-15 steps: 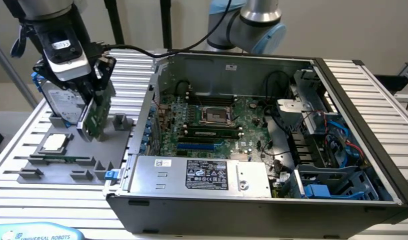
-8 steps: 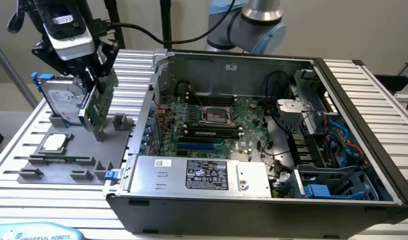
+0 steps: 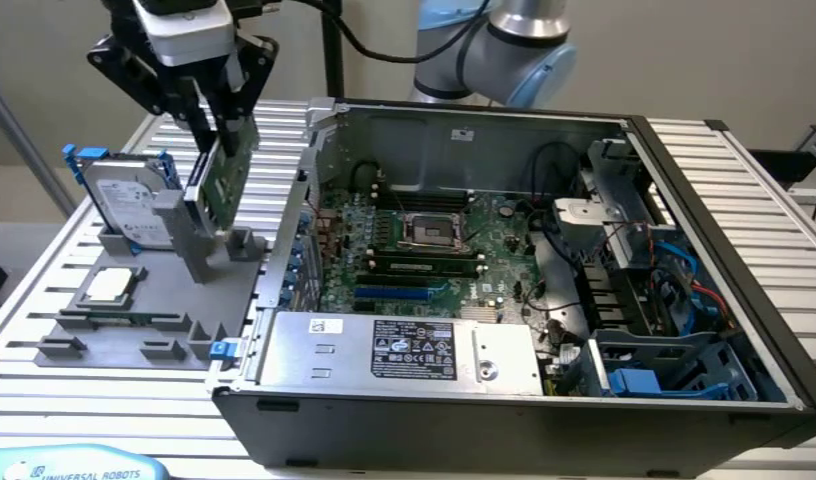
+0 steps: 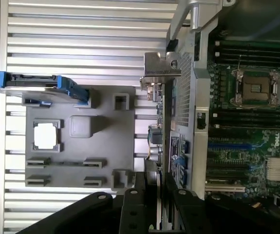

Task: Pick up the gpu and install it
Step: 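Pick up the gpu and move the gpu toward the slot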

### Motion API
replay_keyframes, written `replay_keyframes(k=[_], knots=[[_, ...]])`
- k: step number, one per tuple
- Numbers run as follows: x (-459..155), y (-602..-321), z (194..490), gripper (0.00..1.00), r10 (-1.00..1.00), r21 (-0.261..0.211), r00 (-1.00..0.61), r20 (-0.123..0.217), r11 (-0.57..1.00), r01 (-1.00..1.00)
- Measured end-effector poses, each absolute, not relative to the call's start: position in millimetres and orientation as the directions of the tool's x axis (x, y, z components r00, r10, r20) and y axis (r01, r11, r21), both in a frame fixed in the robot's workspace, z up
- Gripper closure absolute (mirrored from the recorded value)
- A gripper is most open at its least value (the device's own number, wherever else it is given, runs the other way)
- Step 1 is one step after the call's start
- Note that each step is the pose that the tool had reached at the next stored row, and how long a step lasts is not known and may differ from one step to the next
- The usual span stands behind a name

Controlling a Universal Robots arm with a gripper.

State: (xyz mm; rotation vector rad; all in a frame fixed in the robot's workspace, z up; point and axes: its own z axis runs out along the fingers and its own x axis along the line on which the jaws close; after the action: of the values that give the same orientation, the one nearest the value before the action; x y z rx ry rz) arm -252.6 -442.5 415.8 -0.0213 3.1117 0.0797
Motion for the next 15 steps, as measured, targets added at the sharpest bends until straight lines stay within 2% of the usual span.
replay_keyframes(k=[7, 15], knots=[[-221, -443, 438, 0.73, -0.013, 0.051, -1.0, -0.011, 0.999, -0.013], [-184, -443, 442, 0.73, -0.013, 0.045, -1.0, 0.006, 0.999, -0.013]])
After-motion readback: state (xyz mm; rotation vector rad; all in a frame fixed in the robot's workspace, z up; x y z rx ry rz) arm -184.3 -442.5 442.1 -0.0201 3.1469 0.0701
